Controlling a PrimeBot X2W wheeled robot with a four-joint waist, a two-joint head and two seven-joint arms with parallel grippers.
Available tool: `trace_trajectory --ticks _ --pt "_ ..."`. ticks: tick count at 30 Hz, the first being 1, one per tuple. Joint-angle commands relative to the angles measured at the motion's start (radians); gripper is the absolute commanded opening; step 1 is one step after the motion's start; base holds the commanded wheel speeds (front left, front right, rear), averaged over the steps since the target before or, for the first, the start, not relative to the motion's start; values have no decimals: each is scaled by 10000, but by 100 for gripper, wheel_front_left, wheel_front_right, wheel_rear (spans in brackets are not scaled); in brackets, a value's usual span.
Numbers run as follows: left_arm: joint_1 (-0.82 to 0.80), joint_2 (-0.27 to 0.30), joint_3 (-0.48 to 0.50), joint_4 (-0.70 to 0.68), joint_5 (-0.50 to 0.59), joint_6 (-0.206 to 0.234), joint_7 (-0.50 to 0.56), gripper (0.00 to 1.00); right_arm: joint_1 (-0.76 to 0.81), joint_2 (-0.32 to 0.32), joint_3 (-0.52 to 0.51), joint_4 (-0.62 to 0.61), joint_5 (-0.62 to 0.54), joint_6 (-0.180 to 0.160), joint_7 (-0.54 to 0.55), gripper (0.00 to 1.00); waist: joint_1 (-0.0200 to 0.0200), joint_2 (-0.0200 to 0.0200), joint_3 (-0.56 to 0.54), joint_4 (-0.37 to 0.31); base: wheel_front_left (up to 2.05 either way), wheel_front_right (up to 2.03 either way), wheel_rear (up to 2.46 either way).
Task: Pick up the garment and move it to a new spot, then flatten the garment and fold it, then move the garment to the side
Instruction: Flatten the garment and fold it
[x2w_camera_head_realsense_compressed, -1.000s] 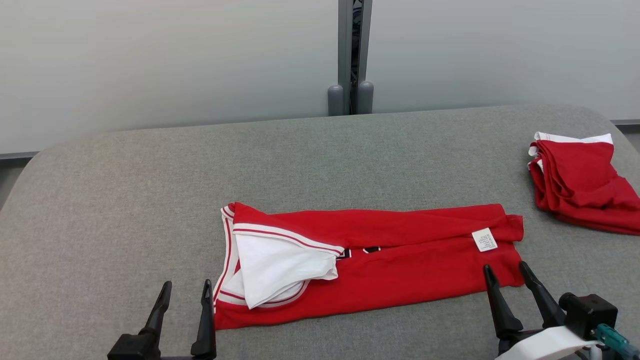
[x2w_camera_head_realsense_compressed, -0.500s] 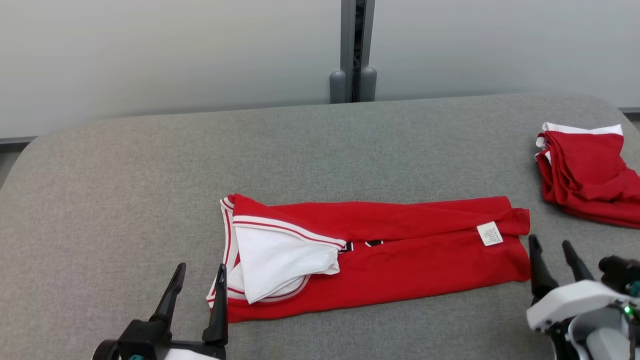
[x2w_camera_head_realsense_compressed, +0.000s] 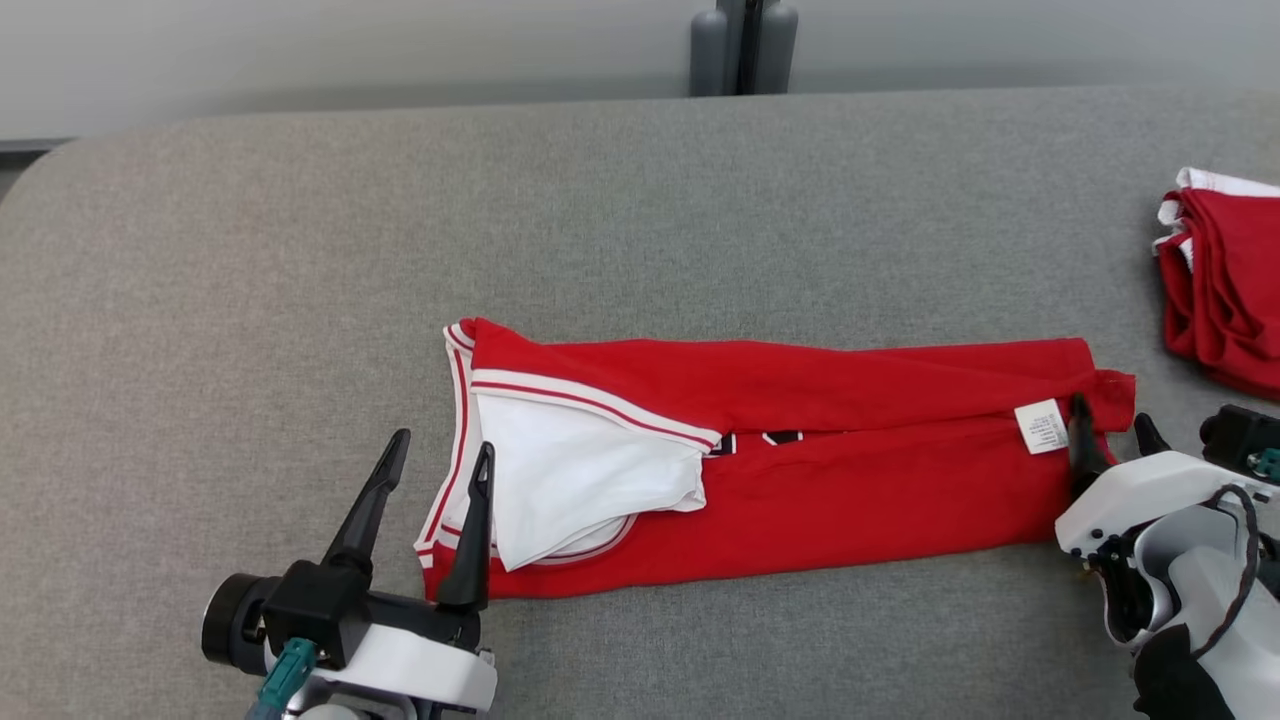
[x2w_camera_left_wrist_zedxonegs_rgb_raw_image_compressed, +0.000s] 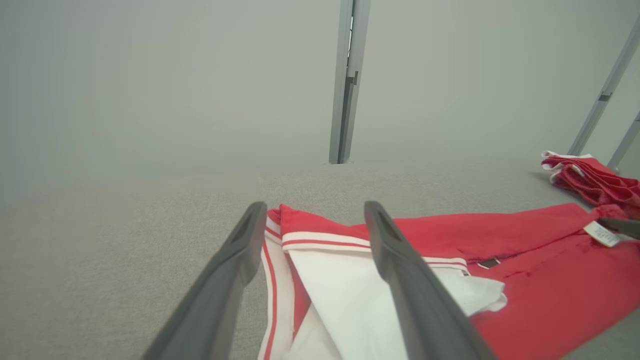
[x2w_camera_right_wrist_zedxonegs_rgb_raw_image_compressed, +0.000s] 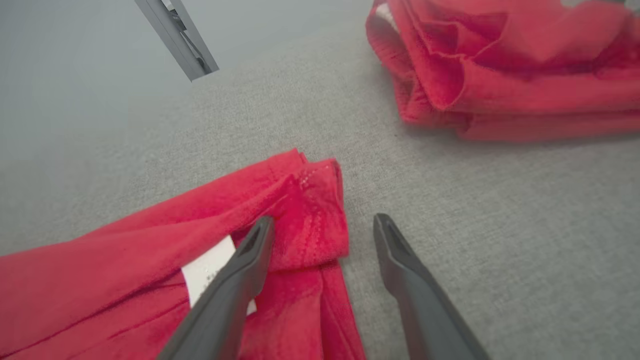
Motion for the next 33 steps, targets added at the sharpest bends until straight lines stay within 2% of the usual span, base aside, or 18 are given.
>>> trace_trajectory --ticks 1,4,5,6,7,13,27,33 --pt "-260 37 27 -11 91 -55 -38 100 -229 -14 143 337 6 6 50 100 0 0 365 72 0 0 0" --pt "-362 37 49 -7 116 -72 -38 100 -351 81 380 796 114 8 198 100 0 0 509 55 0 0 0" --pt "-392 37 52 2 128 -75 -38 100 -354 123 434 917 160 8 202 95 0 0 536 47 0 0 0" --pt "-413 37 56 12 138 -72 -40 100 -355 138 499 1028 180 8 189 36 0 0 556 37 0 0 0" --pt "-416 37 61 22 158 -79 -38 100 -359 170 565 1114 210 6 178 0 0 0 567 24 0 0 0" --pt "-455 35 110 51 215 -68 -38 100 -328 194 772 1135 424 -6 43 0 0 0 513 -37 0 0 0" --pt "-303 36 86 189 246 -66 -38 100 -656 -1127 1248 15 929 -5 -197 0 0 0 3 -131 0 0 0" --pt "-207 36 52 252 218 -31 -38 100 -490 -986 1555 -570 1831 4 407 0 0 0 -222 -111 0 0 0"
